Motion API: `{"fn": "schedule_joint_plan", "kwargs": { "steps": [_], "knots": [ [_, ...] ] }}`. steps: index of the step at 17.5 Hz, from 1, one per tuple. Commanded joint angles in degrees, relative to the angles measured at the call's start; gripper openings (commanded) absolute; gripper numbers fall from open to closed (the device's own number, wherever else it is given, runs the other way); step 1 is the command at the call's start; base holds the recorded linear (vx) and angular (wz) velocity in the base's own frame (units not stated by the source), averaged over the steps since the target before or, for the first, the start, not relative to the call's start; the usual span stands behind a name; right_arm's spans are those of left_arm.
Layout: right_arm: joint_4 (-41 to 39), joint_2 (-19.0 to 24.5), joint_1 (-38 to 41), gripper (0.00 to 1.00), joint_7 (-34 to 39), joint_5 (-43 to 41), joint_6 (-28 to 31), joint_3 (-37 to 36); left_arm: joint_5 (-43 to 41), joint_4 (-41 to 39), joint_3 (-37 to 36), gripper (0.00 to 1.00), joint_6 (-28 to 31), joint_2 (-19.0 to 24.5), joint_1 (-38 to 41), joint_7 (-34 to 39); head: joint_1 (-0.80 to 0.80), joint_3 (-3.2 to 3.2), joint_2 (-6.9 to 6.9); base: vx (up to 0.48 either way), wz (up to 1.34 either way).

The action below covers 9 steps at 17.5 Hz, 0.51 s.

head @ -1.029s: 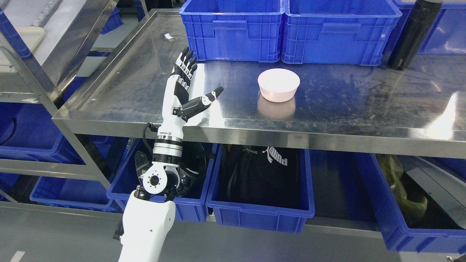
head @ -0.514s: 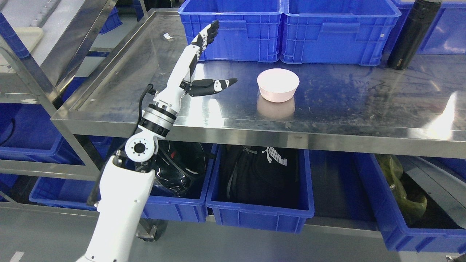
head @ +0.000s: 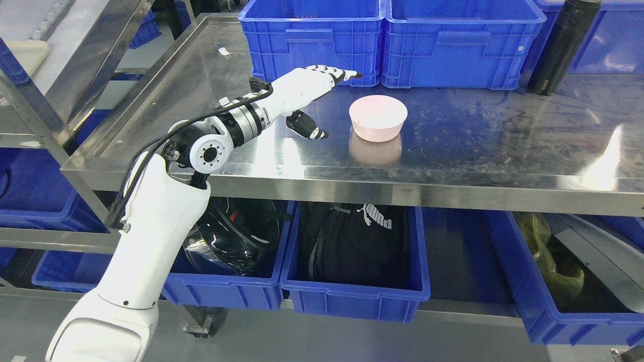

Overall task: Stack pink IKEA bowl on shelf middle layer
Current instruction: 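Reach the left hand toward the pink bowl on the steel shelf, then grasp the pink bowl's rim with the left hand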

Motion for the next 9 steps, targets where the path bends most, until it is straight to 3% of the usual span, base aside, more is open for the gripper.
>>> {"fn": "schedule_joint_plan", "kwargs": {
  "steps": [1, 5, 9],
  "knots": [
    [-1.0, -1.0, 0.0, 1.00, 0.0, 0.0, 0.0, 0.3, -9.5, 12.0, -8.4, 0.96, -0.1, -7.2, -6.8, -2.9, 0.00, 0.00, 0.00, 0.010, -0.06],
    [-1.0, -1.0, 0.0, 1.00, 0.0, 0.0, 0.0, 0.3, -10.0, 20.9, -8.4, 0.91, 0.0, -12.7, -9.5, -3.9, 0.00, 0.00, 0.00, 0.006, -0.04],
    [-1.0, -1.0, 0.0, 1.00, 0.0, 0.0, 0.0, 0.3, -10.1, 27.0, -7.8, 0.90, 0.0, -13.4, -10.8, -5.0, 0.00, 0.00, 0.00, 0.001, -0.01]
  ]
}}
